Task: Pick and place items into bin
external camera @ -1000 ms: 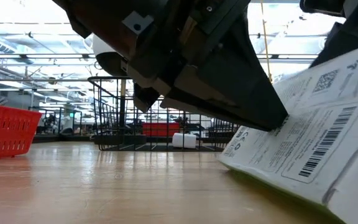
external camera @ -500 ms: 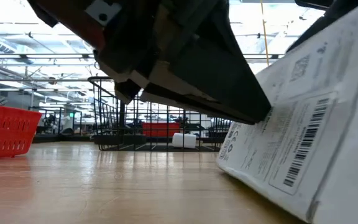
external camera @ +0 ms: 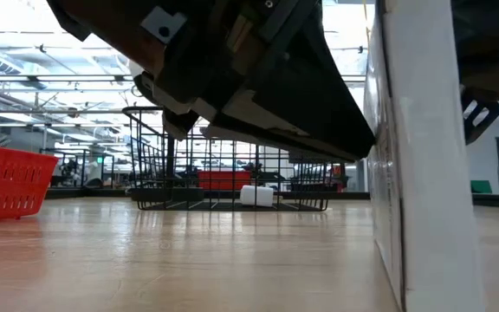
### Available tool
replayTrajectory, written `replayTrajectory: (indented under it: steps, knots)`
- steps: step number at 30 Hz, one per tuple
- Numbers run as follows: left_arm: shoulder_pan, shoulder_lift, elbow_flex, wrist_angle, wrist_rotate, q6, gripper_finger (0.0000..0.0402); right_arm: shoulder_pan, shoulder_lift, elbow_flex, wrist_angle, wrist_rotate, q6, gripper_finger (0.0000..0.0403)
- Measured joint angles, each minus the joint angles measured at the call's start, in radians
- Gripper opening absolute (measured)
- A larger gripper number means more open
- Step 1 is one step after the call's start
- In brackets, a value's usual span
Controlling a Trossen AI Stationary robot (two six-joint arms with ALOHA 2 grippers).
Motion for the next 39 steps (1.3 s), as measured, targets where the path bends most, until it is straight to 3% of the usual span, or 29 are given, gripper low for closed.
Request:
replayTrajectory:
  steps: [15, 34, 39]
  knots:
    - [-0.001, 0.0, 0.001, -0.009, 0.0, 0.017, 0.0035, 0.0, 0.0, -0.002, -0.006, 0.001, -0.008, 0.0]
    - [-0.019, -0.141, 0.003, -0.276, -0.001, 0.073, 0.0035, 0.002, 0.0, -0.003, -0.008, 0.002, -0.008, 0.0]
    - [-0.019, -0.188, 0.003, -0.424, -0.046, -0.022, 0.0035, 0.003, 0.0, -0.003, -0.007, 0.002, -0.018, 0.0]
